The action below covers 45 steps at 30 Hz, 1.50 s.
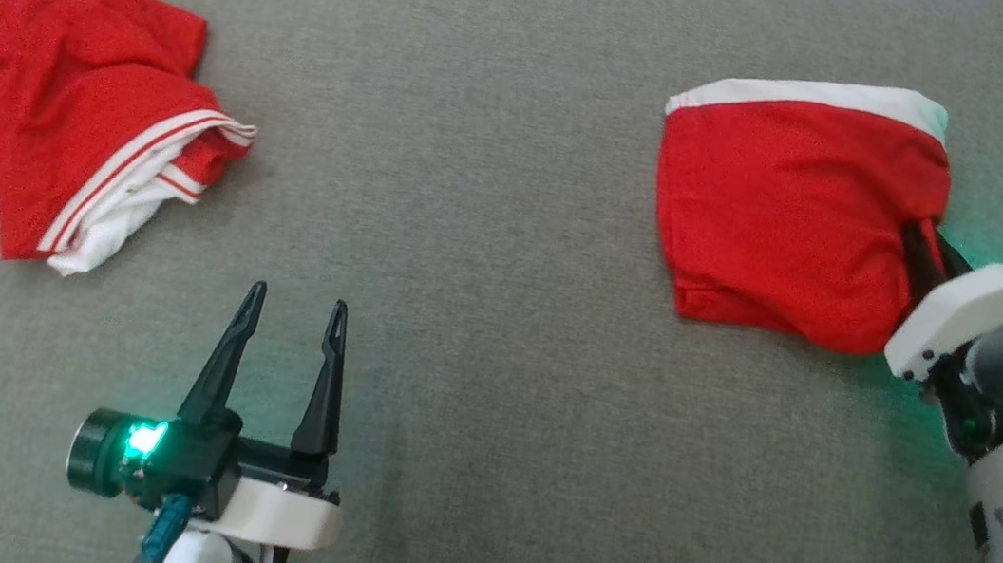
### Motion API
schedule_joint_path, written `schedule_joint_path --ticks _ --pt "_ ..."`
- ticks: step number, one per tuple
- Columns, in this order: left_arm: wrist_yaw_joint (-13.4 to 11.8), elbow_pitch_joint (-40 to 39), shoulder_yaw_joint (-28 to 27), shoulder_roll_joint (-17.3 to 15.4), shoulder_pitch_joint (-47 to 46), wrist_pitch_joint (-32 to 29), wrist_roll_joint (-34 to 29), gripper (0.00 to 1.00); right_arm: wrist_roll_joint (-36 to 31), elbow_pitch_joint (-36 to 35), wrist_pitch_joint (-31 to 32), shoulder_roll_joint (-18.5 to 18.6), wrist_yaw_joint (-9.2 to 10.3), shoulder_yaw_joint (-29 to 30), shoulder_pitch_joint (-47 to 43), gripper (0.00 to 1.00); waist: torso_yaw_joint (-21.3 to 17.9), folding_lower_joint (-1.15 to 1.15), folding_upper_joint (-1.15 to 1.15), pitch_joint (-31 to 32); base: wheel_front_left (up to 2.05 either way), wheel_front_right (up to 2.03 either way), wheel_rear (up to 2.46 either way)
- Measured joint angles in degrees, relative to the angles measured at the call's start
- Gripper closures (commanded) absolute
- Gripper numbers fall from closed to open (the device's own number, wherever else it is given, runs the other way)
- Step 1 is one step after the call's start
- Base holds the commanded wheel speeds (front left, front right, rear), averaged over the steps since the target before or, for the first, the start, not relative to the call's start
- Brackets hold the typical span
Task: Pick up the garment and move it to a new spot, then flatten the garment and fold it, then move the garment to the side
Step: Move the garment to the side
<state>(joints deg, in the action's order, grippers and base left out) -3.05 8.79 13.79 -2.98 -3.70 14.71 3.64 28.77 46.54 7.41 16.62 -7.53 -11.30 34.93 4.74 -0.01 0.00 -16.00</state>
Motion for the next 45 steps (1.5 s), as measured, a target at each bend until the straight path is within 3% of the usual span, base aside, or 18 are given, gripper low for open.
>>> schedule_joint_path --ticks 3,8,15,24,25,26,30,35,39,45 --pt "0.0 -0.6 0.0 0.0 0.0 0.0 0.0 0.00 0.9 -0.5 -0.8 1.2 0.00 -2.6 1.0 1.00 -1.3 0.02 0.00 -0.8 0.00 0.00 0.00" --pt "0.4 -1.9 -0.1 0.0 -3.2 0.0 -0.1 0.00 1.4 -1.5 -1.0 10.1 0.00 -3.9 1.9 1.00 -4.5 0.01 0.00 -4.6 0.00 0.00 0.00" --pt "2.1 -3.6 -0.2 0.0 -8.9 0.0 -0.9 0.00 -1.7 -2.6 -0.3 20.2 0.00 1.1 4.2 1.00 -7.9 0.00 0.00 -11.1 0.00 0.00 0.00" --pt "3.7 -3.9 0.9 0.0 -13.0 0.0 -1.7 0.00 -12.9 -6.8 1.1 26.4 0.00 10.5 5.9 1.00 -9.9 -0.01 0.00 -17.3 0.00 0.00 0.00" --pt "3.8 -3.9 1.0 0.0 -13.0 0.1 -1.7 0.00 -14.6 -7.5 1.6 26.4 0.00 11.3 5.9 0.19 -9.8 -0.01 0.00 -17.2 0.00 0.00 0.00" --pt "4.1 -3.9 1.0 0.0 -13.0 0.1 -1.7 0.00 -16.2 -8.1 1.9 26.4 0.00 12.3 5.9 0.00 -9.7 0.00 0.00 -16.9 0.00 0.00 0.00" --pt "4.0 -3.2 1.0 0.0 -12.9 0.1 -1.7 0.00 -22.7 -9.7 1.8 25.2 0.00 16.3 5.5 0.00 -9.1 0.01 0.00 -15.4 0.00 0.00 0.00" --pt "3.0 -1.2 0.8 0.1 -11.3 0.1 -0.8 0.00 -24.8 -12.8 2.8 14.8 0.00 19.3 1.2 0.00 -8.2 0.01 0.00 -10.7 0.00 0.00 0.00" --pt "1.5 1.5 0.5 0.1 -7.9 0.0 0.2 0.00 -22.2 -13.2 0.9 6.8 0.00 18.5 -6.1 0.00 -7.4 0.02 0.00 -5.4 0.00 0.00 0.00" --pt "0.1 7.2 -0.5 0.1 -3.3 0.0 2.3 0.00 -15.1 -12.1 -8.0 -1.5 0.00 10.2 -16.0 0.00 -6.0 0.03 0.00 4.6 0.00 0.00 0.00"
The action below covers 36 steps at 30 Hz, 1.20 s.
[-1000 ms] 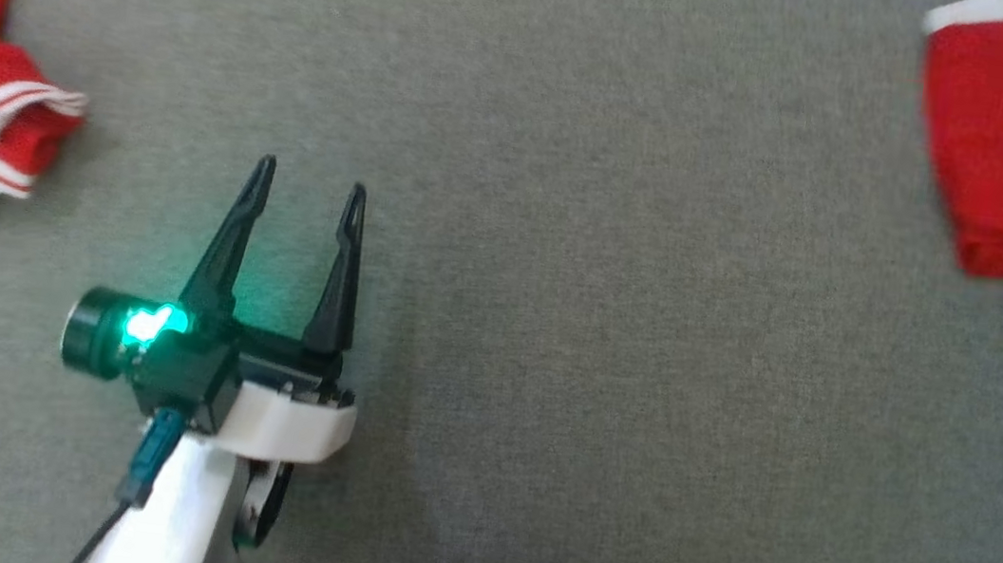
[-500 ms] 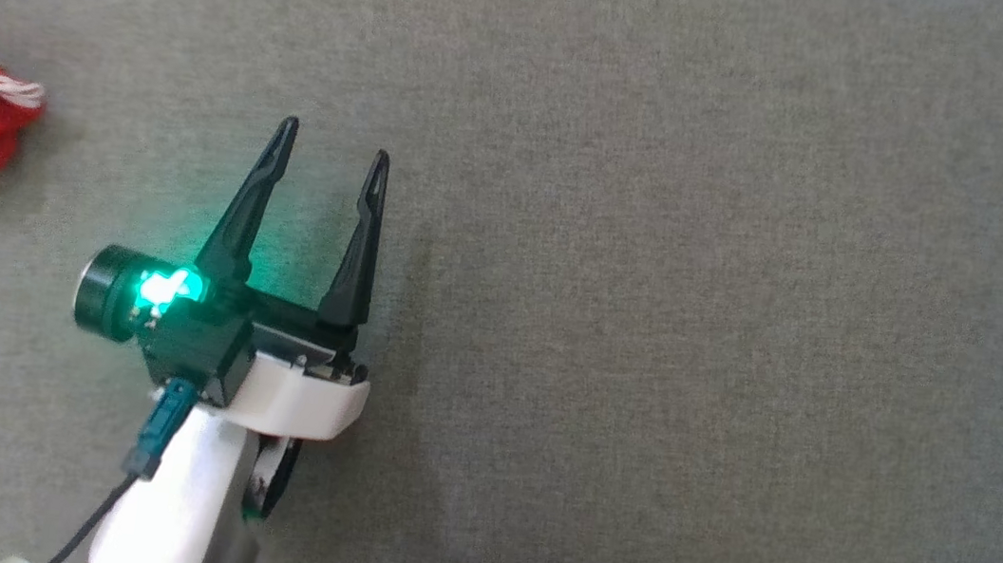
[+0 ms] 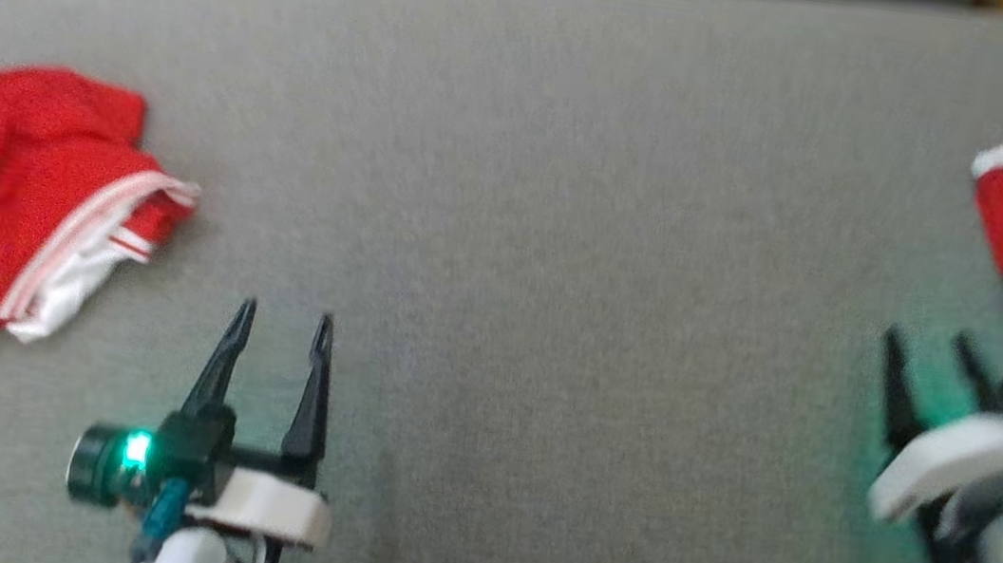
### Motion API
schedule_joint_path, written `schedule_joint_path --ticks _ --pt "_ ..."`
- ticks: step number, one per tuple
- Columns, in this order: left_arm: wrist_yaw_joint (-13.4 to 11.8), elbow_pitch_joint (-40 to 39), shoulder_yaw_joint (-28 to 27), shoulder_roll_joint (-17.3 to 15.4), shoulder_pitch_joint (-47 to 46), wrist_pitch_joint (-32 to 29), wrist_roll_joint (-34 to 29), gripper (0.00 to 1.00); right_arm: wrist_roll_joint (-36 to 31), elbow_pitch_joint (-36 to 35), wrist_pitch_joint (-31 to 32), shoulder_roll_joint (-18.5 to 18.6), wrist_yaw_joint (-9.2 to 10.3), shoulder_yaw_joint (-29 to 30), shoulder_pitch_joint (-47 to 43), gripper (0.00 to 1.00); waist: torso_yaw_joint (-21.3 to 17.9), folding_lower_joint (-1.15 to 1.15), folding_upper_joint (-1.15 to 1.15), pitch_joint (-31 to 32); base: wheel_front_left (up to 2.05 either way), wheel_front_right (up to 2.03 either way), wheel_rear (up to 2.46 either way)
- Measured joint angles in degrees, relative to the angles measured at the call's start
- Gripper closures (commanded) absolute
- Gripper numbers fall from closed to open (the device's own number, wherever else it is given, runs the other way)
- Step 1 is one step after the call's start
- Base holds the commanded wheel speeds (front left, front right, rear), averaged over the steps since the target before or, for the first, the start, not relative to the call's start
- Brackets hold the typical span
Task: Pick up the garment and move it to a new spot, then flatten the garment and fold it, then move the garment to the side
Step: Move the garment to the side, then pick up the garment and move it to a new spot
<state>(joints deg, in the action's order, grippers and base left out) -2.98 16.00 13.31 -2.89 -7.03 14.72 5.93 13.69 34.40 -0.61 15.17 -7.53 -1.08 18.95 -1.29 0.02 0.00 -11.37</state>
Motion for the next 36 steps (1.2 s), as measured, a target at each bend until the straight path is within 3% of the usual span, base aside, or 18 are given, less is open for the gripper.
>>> schedule_joint_path --ticks 4,7,11,15,19,26,31,36 --pt "-0.8 3.4 -1.7 0.0 2.9 0.0 0.2 0.00 3.0 3.2 -10.1 -4.7 0.00 -3.4 -5.6 0.00 0.8 0.01 0.00 6.8 0.00 0.00 0.00" --pt "-1.6 5.1 -3.3 -0.2 4.7 0.0 0.2 0.00 1.2 4.4 -13.3 -8.0 0.00 -5.6 -8.5 0.00 1.1 0.01 0.00 11.2 0.00 0.00 0.00" --pt "-2.1 5.3 -4.5 -0.4 5.4 0.0 -0.3 0.00 -4.0 -6.8 -13.6 -10.5 0.00 -3.5 -12.7 0.00 1.2 0.00 0.00 15.8 0.00 0.00 0.00" --pt "-2.4 5.0 -5.1 -0.4 7.1 0.0 -1.7 0.00 -6.3 -16.3 -13.8 -11.8 0.00 -2.4 -19.2 0.00 0.9 0.00 0.00 18.8 0.00 0.00 0.00" --pt "-2.4 5.0 -5.2 -0.5 9.2 0.0 -3.0 0.00 -6.7 -17.8 -13.8 -12.3 0.00 -1.9 -24.7 0.00 0.7 -0.01 0.00 20.3 0.00 0.00 0.00" --pt "-2.5 4.9 -5.1 -0.5 9.4 0.0 -3.6 0.00 -6.0 -18.7 -13.8 -12.4 0.00 -0.8 -25.2 0.00 1.7 -0.02 0.00 20.7 0.00 0.00 0.00" --pt "-2.5 4.9 -4.7 -0.5 9.3 0.0 -4.4 0.00 -4.7 -18.6 -13.8 -12.5 0.00 0.4 -25.5 0.00 4.9 -0.02 0.00 20.5 0.00 0.00 0.00" --pt "-2.5 3.1 -4.5 -1.1 9.2 0.0 -4.5 0.00 -4.5 -18.6 -13.8 -12.6 0.00 1.0 -25.7 0.00 10.9 -0.02 0.00 19.8 0.00 0.00 0.00"
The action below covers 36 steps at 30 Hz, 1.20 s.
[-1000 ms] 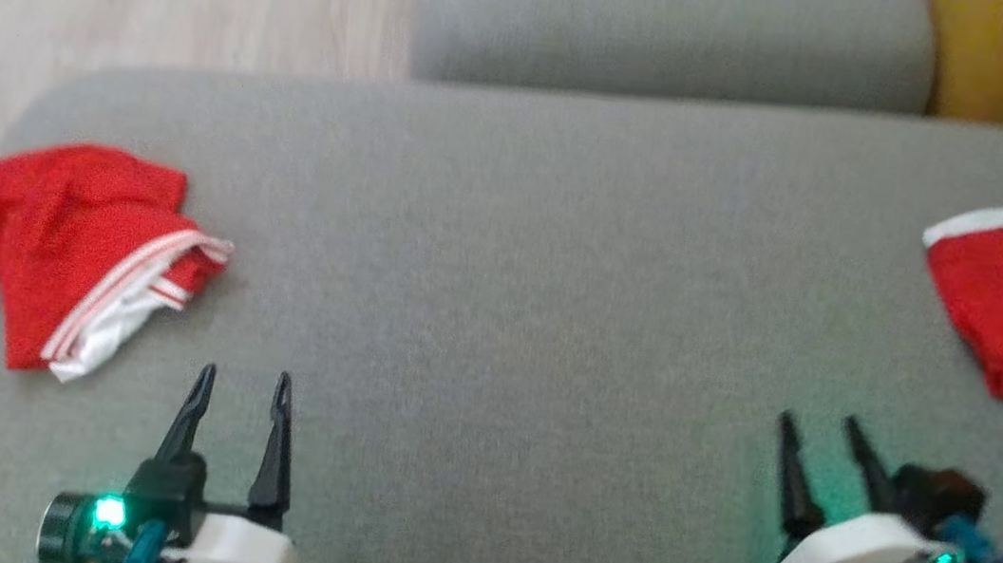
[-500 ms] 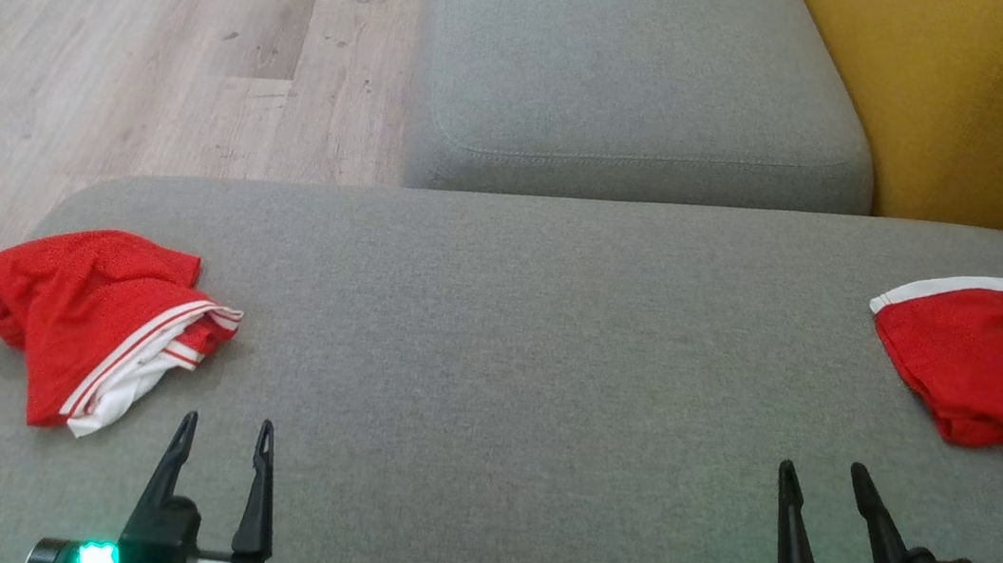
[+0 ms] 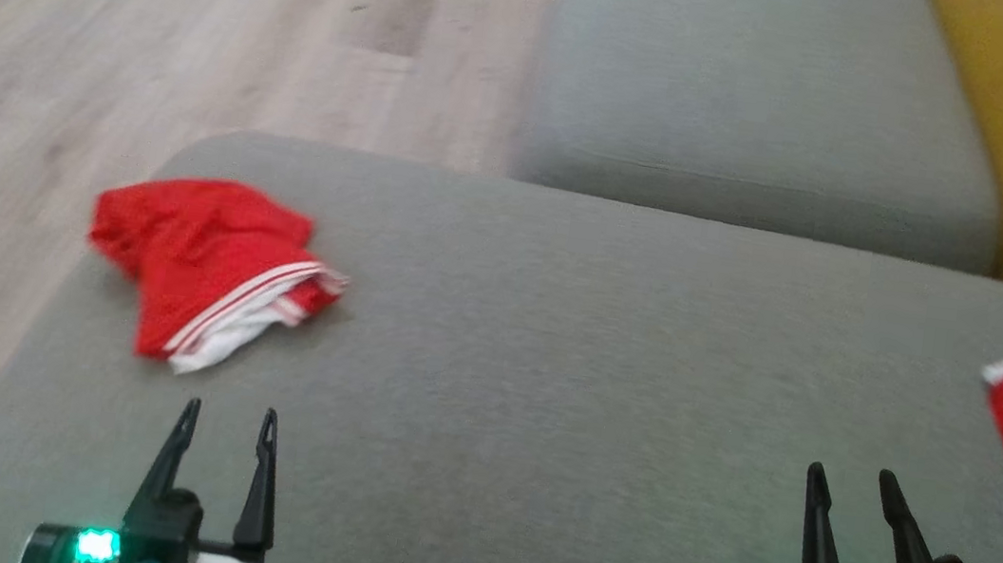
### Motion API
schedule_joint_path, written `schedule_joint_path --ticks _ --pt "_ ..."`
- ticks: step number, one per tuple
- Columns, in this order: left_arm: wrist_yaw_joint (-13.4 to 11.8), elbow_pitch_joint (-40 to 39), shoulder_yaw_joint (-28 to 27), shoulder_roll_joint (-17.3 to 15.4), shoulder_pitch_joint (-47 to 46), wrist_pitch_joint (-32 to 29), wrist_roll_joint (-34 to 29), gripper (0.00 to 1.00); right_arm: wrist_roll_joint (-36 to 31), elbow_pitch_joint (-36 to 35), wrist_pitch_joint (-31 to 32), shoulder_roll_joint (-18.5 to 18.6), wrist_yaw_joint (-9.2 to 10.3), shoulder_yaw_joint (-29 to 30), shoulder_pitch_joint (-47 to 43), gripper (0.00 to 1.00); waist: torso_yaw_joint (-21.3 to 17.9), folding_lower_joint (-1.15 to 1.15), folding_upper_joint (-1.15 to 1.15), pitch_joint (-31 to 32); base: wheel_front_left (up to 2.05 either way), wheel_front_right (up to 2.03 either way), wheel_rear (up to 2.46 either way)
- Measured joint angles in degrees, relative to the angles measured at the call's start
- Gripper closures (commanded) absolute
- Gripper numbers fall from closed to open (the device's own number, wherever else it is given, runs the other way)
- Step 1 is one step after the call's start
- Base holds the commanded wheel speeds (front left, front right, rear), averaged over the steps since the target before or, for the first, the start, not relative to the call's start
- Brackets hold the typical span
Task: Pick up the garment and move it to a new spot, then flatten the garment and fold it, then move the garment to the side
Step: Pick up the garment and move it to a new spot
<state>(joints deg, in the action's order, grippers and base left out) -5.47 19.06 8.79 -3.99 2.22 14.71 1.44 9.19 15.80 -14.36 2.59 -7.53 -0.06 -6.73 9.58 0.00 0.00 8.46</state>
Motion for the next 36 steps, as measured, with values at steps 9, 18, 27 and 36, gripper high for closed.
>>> schedule_joint_path --ticks 9,18,27,36 --pt "-2.6 -7.4 -4.1 -1.1 -0.2 0.0 0.1 0.00 -1.3 0.8 0.0 -0.1 0.00 0.3 3.7 0.00 13.7 0.00 0.00 -3.0 0.00 0.00 0.00" --pt "-2.5 -10.7 -8.5 -1.6 0.0 0.0 2.1 0.00 -5.3 1.1 0.0 0.1 0.00 2.3 8.9 0.00 19.2 -0.01 0.00 -9.2 0.00 0.00 0.00" --pt "7.4 8.1 -5.1 -2.2 -24.4 0.0 4.7 0.00 -8.8 -3.8 0.0 7.8 0.00 5.8 10.4 0.00 20.5 -0.02 0.00 -18.6 0.00 0.00 0.00" --pt "12.1 30.6 -5.8 -1.6 -45.5 -7.2 12.9 0.00 -9.9 -7.8 0.0 14.4 0.00 6.5 16.4 0.00 15.5 -0.02 0.00 -30.4 0.00 0.00 0.00"
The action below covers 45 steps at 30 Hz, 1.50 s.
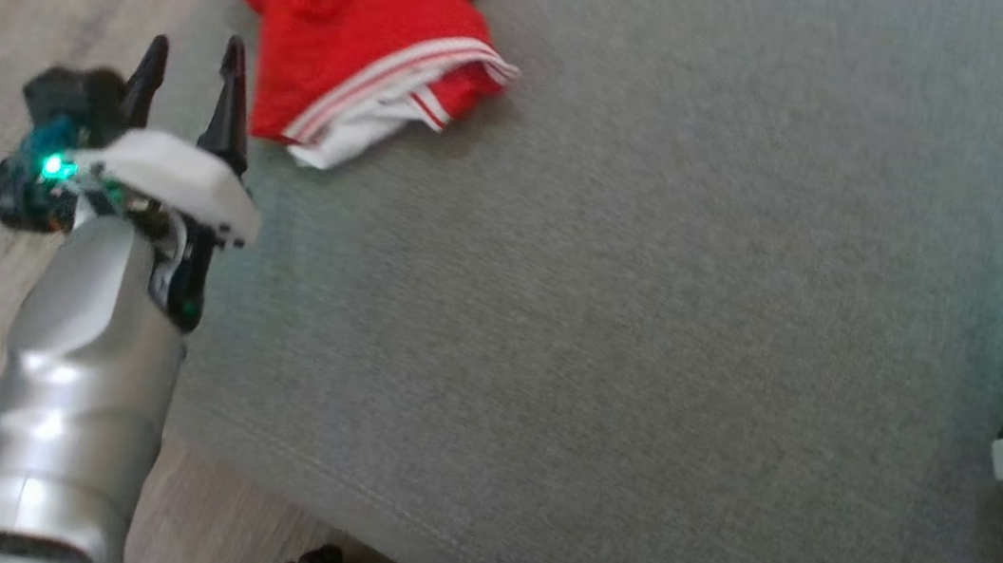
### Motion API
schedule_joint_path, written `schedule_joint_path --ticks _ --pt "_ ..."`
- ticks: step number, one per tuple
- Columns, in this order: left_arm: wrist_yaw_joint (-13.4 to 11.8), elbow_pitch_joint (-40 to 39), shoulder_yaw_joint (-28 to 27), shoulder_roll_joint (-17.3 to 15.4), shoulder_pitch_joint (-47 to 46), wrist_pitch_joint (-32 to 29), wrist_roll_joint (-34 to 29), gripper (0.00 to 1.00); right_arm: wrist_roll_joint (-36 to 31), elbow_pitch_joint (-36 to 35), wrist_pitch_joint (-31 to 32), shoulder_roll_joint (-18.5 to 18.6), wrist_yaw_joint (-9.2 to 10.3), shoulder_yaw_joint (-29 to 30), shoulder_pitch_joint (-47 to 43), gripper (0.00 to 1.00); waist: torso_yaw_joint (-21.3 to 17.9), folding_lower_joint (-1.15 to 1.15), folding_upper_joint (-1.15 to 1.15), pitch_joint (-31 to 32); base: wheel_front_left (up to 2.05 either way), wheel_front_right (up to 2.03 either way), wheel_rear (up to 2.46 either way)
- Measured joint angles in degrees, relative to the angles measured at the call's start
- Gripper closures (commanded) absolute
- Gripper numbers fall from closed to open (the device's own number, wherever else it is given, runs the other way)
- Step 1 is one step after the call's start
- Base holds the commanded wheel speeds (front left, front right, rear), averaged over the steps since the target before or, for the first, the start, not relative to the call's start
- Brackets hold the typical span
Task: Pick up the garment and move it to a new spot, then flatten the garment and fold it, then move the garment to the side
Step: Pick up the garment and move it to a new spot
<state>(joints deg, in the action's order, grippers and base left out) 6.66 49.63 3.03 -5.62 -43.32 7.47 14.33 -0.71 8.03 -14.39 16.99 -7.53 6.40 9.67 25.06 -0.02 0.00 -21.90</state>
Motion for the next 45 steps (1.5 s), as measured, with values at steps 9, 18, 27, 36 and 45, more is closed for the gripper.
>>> schedule_joint_path --ticks 9,18,27,36,45 --pt "0.9 10.2 7.0 0.6 -8.7 -6.6 9.6 0.00 -1.1 -2.5 -0.6 0.5 0.00 -0.5 4.2 0.00 -4.2 0.01 0.00 -9.1 0.00 0.00 0.00" --pt "0.9 2.1 16.0 -1.8 -7.9 1.0 23.7 1.00 -1.2 0.6 -0.5 -2.5 0.00 -1.2 5.9 0.00 -6.4 0.01 0.00 -6.3 0.00 0.00 0.00" --pt "0.9 -12.8 26.5 -13.3 -6.2 3.1 28.3 1.00 1.2 3.1 -0.5 -10.0 0.00 -2.5 1.4 0.00 -10.2 0.04 0.00 5.6 0.00 0.00 0.00" --pt "-0.1 -31.0 28.7 -17.6 -6.2 -3.4 31.3 1.00 3.3 1.1 -0.5 -13.6 0.00 -3.4 -6.4 0.00 -21.4 0.04 0.00 15.8 0.00 0.00 0.00" --pt "-4.4 -45.0 29.2 -15.7 -6.9 -6.2 32.5 1.00 5.9 -1.6 -0.5 -14.2 0.00 -4.4 -7.9 0.00 -35.7 0.03 0.00 20.5 0.00 0.00 0.00"
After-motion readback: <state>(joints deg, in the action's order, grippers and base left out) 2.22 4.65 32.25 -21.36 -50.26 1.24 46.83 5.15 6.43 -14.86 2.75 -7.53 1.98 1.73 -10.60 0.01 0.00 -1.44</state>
